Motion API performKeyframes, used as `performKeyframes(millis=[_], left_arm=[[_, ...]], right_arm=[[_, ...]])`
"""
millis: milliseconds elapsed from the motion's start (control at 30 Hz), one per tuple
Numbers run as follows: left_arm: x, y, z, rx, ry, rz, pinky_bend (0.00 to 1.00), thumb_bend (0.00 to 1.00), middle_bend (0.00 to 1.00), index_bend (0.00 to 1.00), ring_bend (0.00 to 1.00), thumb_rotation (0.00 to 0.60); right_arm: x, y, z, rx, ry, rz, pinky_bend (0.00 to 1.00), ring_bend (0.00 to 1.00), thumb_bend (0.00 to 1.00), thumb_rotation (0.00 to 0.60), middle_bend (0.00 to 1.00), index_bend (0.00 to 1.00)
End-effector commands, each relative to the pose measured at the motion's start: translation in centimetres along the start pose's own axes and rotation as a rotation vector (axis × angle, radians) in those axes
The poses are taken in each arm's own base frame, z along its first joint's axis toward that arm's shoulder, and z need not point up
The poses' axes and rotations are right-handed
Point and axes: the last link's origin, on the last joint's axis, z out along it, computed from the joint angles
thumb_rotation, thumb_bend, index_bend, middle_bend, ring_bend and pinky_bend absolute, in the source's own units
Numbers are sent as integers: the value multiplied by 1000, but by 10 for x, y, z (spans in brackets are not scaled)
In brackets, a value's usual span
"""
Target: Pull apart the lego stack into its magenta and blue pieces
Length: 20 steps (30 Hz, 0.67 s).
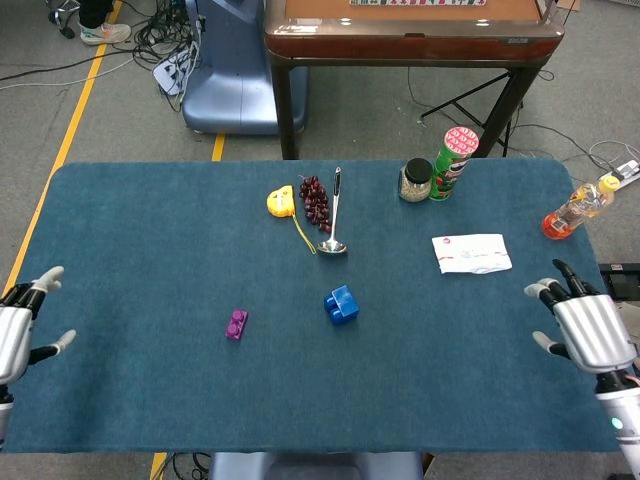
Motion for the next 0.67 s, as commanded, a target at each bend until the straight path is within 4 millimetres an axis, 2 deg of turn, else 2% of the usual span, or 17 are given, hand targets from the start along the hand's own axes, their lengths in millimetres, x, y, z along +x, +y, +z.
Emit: performKeyframes(millis=[33, 333, 667], left_arm=[[-3, -10, -12, 16, 5, 14, 624, 28, 330, 211, 331, 600], [-10, -26, -33, 65, -1, -10, 624, 27, 330, 212, 331, 600], [-11, -32, -35, 81, 3, 3, 624, 28, 330, 218, 331, 600]], right_arm=[[1, 14, -12, -50, 10, -21, 435, 314, 0, 600, 365, 377], [4, 30, -41, -114, 43, -4, 435, 314, 0, 600, 365, 351], [0, 36, -56, -155, 33, 18, 435, 314, 0, 600, 365, 327]])
